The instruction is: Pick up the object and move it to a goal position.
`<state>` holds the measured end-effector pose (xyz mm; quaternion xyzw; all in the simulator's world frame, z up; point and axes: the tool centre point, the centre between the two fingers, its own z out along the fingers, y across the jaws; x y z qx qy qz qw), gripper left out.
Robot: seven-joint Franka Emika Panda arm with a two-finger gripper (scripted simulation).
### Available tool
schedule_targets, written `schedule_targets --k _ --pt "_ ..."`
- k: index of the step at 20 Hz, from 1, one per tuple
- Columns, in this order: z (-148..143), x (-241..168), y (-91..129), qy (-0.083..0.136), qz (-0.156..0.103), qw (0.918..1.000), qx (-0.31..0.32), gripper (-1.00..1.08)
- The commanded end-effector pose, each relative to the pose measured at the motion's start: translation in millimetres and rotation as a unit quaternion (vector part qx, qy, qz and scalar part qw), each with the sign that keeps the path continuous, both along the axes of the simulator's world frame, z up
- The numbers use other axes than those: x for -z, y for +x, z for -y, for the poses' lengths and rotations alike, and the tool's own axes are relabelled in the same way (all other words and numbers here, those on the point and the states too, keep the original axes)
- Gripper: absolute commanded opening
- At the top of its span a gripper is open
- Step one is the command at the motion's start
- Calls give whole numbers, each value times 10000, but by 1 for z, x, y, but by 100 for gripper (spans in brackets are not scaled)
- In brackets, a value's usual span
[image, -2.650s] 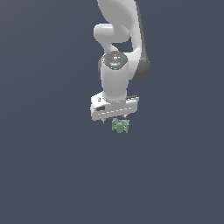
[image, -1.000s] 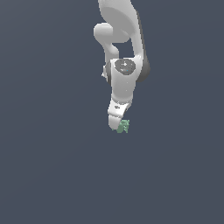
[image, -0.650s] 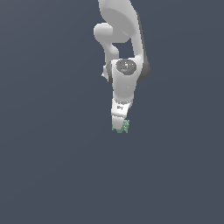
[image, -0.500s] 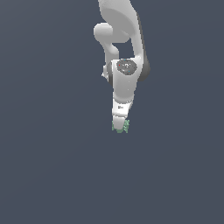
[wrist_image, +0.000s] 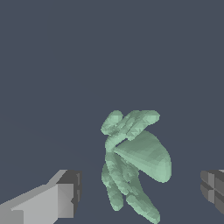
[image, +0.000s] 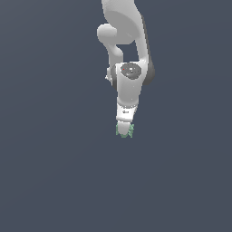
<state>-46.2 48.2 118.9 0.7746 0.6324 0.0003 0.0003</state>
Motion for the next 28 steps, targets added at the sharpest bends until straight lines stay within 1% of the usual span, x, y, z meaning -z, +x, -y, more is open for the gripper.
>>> schedule_targets --k 1,7,12,13,22,28 --pt "0 8 -1 1 -5 10000 -6 100" --pt "0 37 -1 3 -6 10000 -20 100" --pt "0 45 -1 2 -5 10000 -23 100" --pt "0 45 -1 2 -5 10000 -23 -100" --pt "0 45 -1 2 -5 10000 -23 -100" --pt "-1 37 2 -1 5 10000 -23 -100"
